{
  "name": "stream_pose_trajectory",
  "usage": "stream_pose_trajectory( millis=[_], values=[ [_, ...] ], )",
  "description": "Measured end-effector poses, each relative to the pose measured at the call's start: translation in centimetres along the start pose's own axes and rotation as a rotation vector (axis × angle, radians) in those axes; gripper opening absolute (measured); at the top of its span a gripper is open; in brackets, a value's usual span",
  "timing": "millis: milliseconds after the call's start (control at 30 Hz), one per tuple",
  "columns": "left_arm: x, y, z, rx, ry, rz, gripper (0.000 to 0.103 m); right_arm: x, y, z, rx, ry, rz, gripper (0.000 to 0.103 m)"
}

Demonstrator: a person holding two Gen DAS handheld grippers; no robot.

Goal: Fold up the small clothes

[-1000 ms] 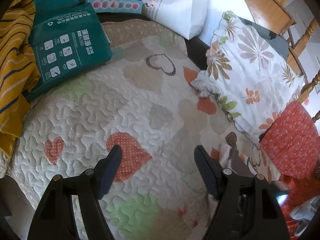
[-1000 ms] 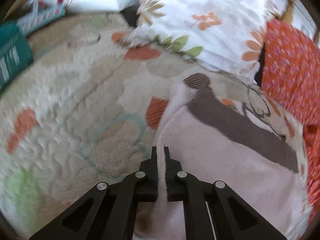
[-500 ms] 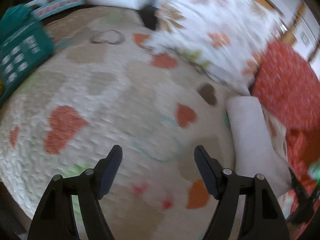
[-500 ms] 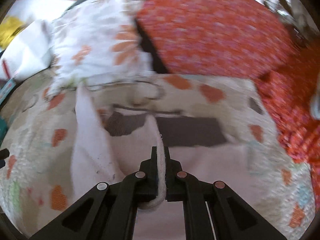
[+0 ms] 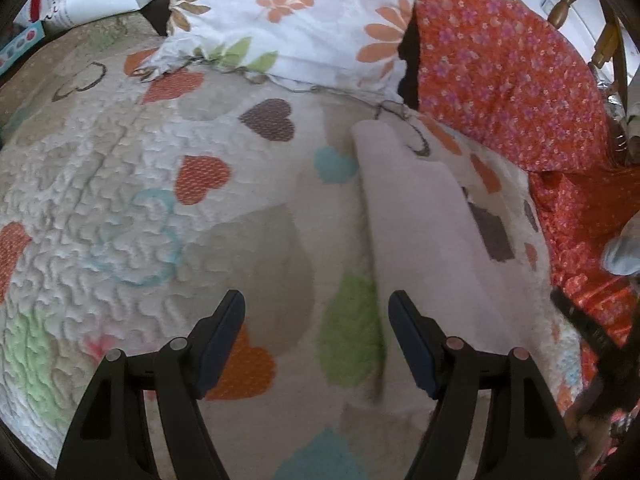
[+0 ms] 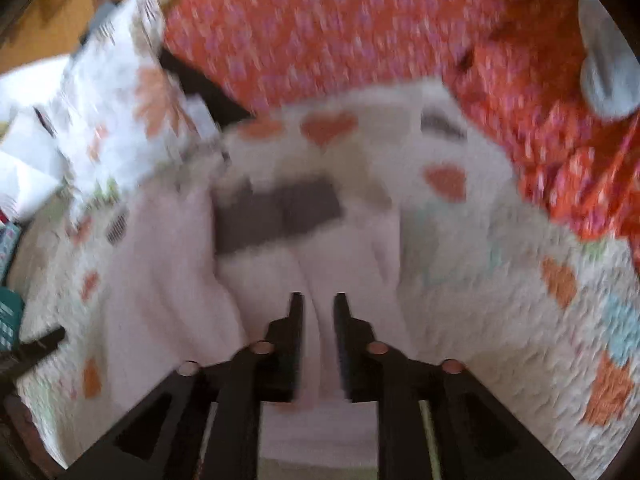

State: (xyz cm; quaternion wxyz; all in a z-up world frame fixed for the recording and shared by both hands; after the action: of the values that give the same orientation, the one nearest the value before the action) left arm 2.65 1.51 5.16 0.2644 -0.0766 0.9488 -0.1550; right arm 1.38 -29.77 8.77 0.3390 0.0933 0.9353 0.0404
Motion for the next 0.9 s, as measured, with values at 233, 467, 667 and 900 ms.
stream_pose_trajectory(
  millis=[233, 467, 667, 900],
  values=[
    [0.7, -1.9, 1.8, 0.027, 0.044, 0.038, 0.073, -2.4, 4.8, 5.6, -0.273, 0.139, -0.062, 0.034],
    [0.8, -1.8, 2.7, 0.029, 0.081, 0.052, 0.073, -2.3, 7.9, 10.9, -0.353, 0.213, -0.064, 0.010],
    [1.0, -2.9, 3.1, 0.057, 0.090, 0.063, 0.073, -3.6, 6.4, 8.7, -0.383, 0.162, -0.003, 0.007],
    [2.3, -5.3, 4.0, 0.086, 0.114, 0.120, 0.074, -5.5, 0.2, 4.4, -0.259, 0.067, 0.074, 0.007]
  ],
)
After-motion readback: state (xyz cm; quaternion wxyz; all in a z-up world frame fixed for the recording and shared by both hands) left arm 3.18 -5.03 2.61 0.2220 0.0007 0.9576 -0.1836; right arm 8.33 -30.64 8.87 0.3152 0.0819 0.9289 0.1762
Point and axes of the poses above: each gripper's, at about its wrist camera, not at the fingertips, and z roughly the way its jaws point, y to its left, x to its underside, the point moved 3 cm from there along z, roughly the way its jaws point, and after that the axes turned 2 degrees about x, right-handed, at the moved point
